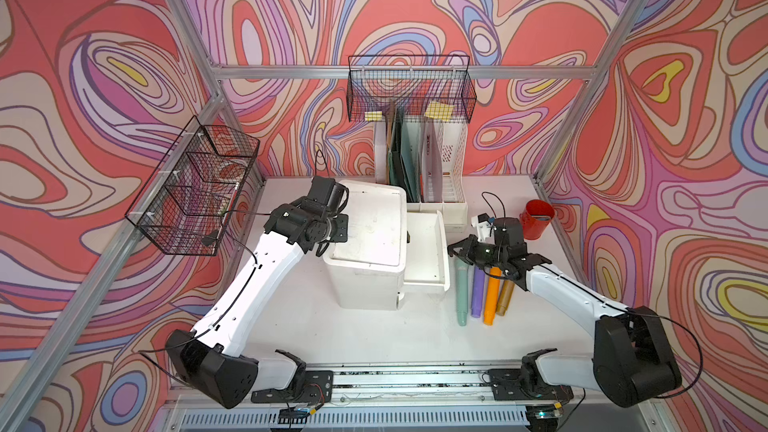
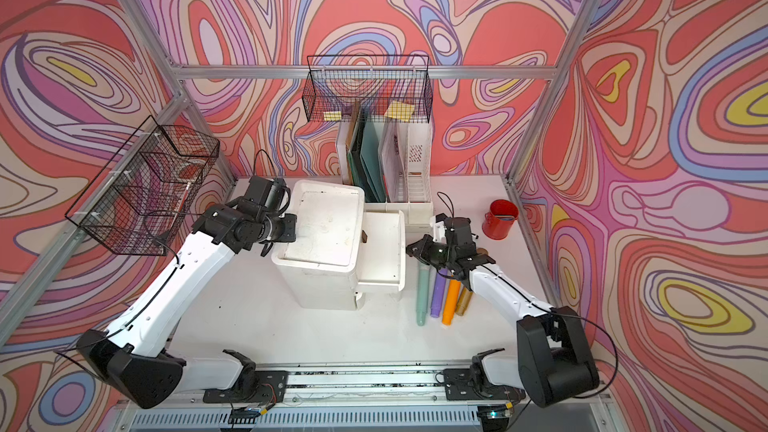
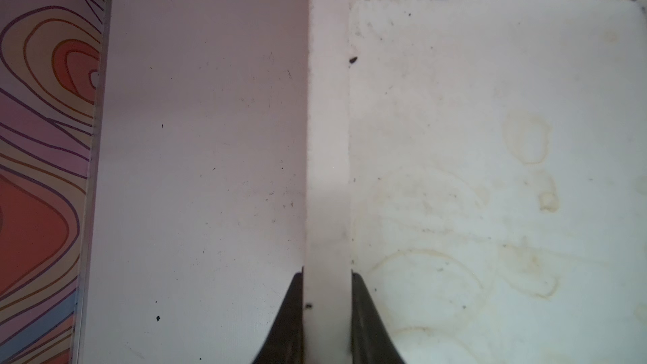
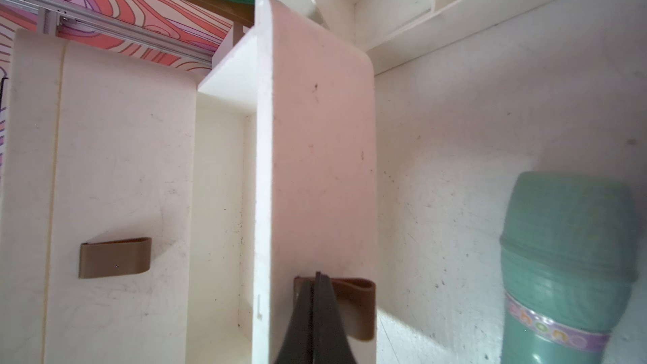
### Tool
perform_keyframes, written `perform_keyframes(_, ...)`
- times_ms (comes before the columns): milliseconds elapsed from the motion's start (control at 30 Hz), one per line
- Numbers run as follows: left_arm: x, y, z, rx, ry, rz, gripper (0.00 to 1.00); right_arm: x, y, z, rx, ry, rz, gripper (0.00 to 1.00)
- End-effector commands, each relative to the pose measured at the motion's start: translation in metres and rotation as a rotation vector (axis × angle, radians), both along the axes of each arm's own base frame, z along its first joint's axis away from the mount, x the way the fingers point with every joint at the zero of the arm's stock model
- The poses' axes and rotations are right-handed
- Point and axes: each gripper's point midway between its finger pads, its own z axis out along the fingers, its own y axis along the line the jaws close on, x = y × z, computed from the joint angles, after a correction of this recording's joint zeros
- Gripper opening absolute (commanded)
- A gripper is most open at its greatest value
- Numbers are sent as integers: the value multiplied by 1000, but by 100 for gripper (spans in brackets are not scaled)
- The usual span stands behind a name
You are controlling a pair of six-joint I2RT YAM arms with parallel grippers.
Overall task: Take the microphone out of the drawer
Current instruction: Close the drawer in the storage box.
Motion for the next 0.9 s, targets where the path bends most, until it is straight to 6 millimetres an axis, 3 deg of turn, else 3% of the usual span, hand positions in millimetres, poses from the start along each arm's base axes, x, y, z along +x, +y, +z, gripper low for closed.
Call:
perform_keyframes(0,3,-2,0,11,0,-9,0,4,17,14,28,-42,36,0)
perform_keyframes(267,3,-3,-1,10,0,-11,0,3,44,7,42,-27,86,0)
perform_keyframes(867,3,-3,-2,12,1,-14,0,5,132,3,69,-24,251,0)
